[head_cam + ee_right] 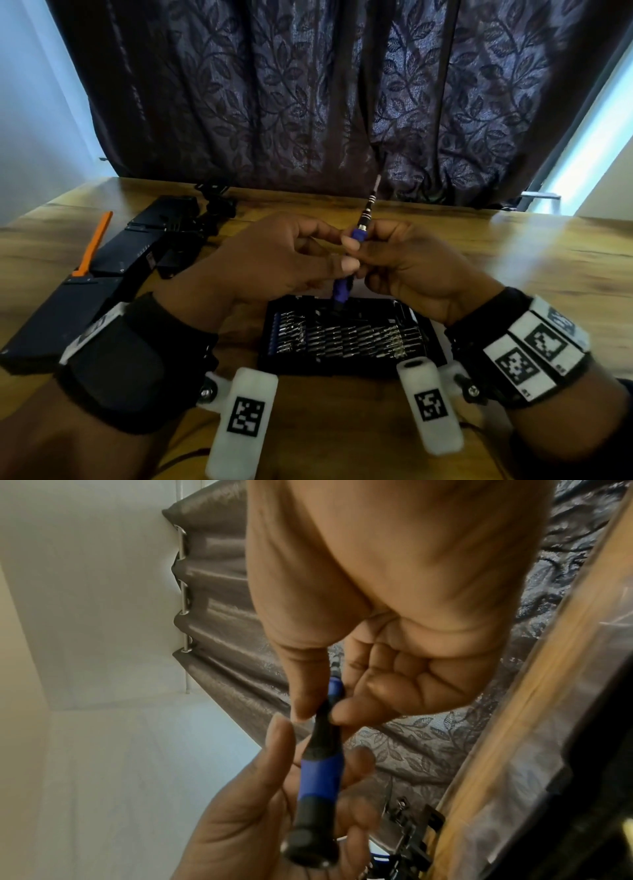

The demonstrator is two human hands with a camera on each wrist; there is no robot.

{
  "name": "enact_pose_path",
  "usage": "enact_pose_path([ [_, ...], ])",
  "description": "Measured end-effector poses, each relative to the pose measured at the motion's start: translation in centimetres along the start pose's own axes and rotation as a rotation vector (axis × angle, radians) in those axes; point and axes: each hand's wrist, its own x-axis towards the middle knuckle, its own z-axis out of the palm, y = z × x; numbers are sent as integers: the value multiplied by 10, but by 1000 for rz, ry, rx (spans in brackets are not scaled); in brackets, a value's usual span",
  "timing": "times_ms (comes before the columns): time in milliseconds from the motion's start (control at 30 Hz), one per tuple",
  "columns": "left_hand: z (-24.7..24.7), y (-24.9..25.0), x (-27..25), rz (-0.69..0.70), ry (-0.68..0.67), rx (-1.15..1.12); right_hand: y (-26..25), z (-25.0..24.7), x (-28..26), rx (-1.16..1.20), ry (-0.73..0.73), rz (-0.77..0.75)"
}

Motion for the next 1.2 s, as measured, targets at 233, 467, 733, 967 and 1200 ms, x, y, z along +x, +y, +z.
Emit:
enact_pose_path([
  [233, -3, -9, 5, 68, -39, 118, 2, 2, -9, 140, -34, -26],
  [467, -25, -15, 4, 57, -32, 235, 1, -22, -11, 13, 104, 9],
  [733, -28, -18, 5, 84, -19, 418, 1, -31, -14, -165, 98, -23],
  [967, -10, -18, 3, 138, -43, 534, 4, -28, -15, -309, 76, -32],
  [1200, -9, -18, 2, 169, -77, 503, 7, -29, -15, -510, 106, 0],
])
